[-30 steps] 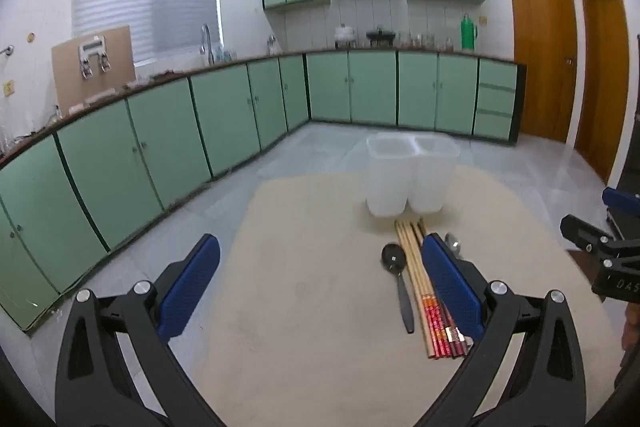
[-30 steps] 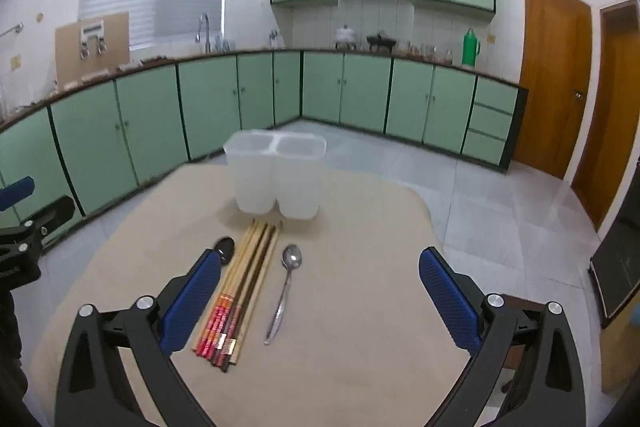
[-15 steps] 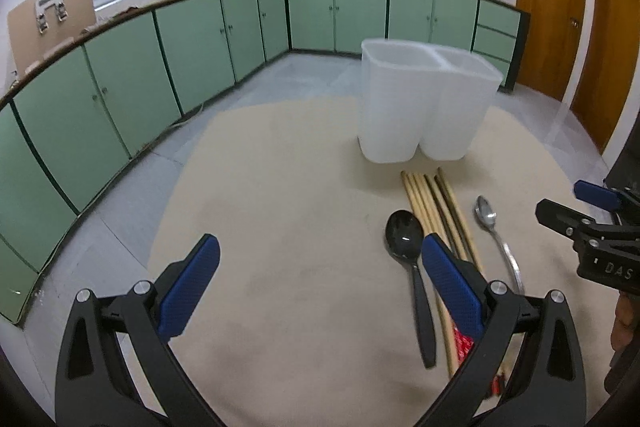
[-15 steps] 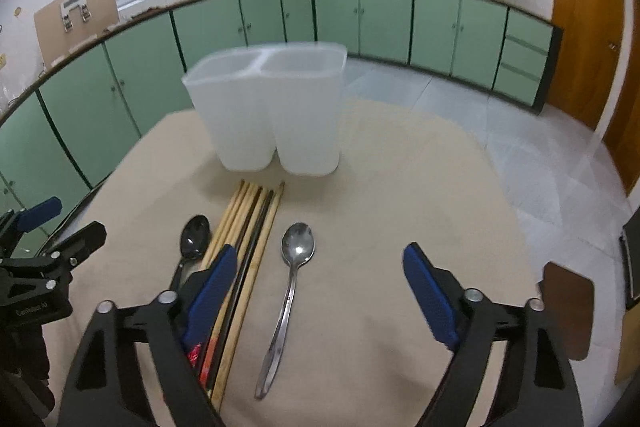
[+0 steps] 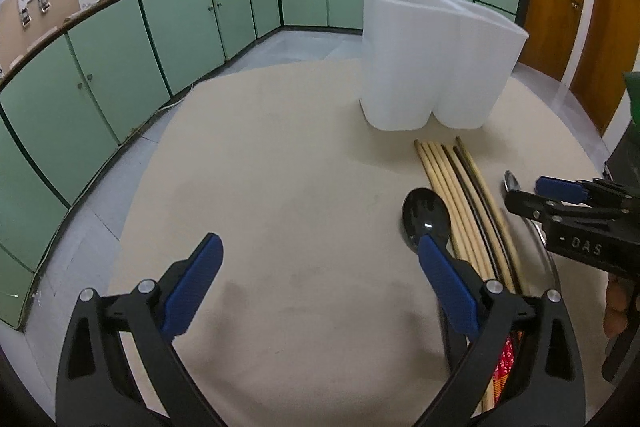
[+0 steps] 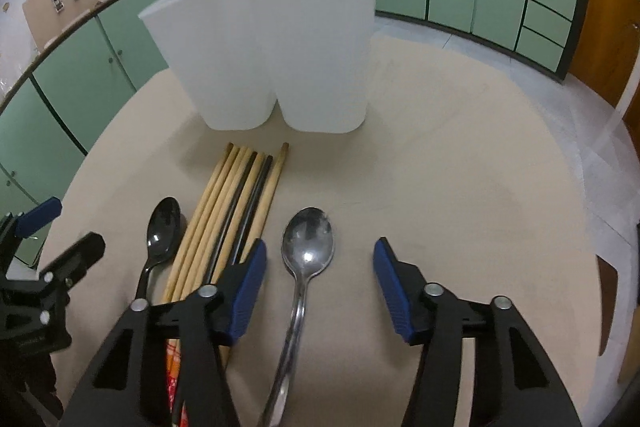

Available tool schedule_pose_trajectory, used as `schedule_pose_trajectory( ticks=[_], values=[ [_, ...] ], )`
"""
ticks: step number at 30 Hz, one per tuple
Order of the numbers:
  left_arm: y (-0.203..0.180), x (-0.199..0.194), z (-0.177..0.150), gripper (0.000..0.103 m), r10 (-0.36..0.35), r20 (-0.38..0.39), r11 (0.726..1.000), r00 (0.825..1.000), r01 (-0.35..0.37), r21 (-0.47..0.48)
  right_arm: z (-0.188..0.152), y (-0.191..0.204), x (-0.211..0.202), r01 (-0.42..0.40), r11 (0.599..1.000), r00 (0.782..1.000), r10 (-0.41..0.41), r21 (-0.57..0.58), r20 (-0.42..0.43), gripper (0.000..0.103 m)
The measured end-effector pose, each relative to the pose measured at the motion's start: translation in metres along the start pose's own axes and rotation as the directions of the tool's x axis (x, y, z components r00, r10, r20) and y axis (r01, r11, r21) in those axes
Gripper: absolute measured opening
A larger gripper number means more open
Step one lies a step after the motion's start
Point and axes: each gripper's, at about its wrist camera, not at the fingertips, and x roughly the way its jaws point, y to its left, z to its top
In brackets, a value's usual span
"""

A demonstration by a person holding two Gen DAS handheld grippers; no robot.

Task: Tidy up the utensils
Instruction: 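Close the right gripper on the metal spoon while the left approaches the black spoon, then grasp the black spoon with the left gripper while the right holds the metal spoon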

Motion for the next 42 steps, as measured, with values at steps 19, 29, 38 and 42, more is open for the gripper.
schedule_pose_trajectory(
  ticks=[19, 29, 38, 42],
  values=[
    [-0.039, 0.03, -0.007, 0.095, -0.069, -0.085, 0.995, 0.994, 0.074, 0.06, 0.001, -0.005, -0.005, -0.023, 0.999, 1.0, 0.023, -0.027, 0.014, 0.028],
    [-0.026, 0.03, -0.009, 0.096, 0.0, -0.089, 0.999, 0.996, 0.003, 0.035, -0.002, -0.002, -0.003, -0.012, 0.999, 1.0, 0.012, -0.032, 0.018, 0.028],
    [-0.033, 0.024, 0.0, 0.096, -0.023, -0.084, 0.999, 0.996, 0.026, 0.03, -0.001, 0.002, 0.0, -0.024, 0.999, 1.0, 0.024, -0.027, 0.014, 0.028],
    [-0.037, 0.03, 0.007, 0.096, -0.021, -0.083, 0.999, 0.996, 0.023, 0.027, 0.0, 0.001, 0.003, -0.019, 0.999, 1.0, 0.019, -0.04, 0.009, 0.029]
  ],
)
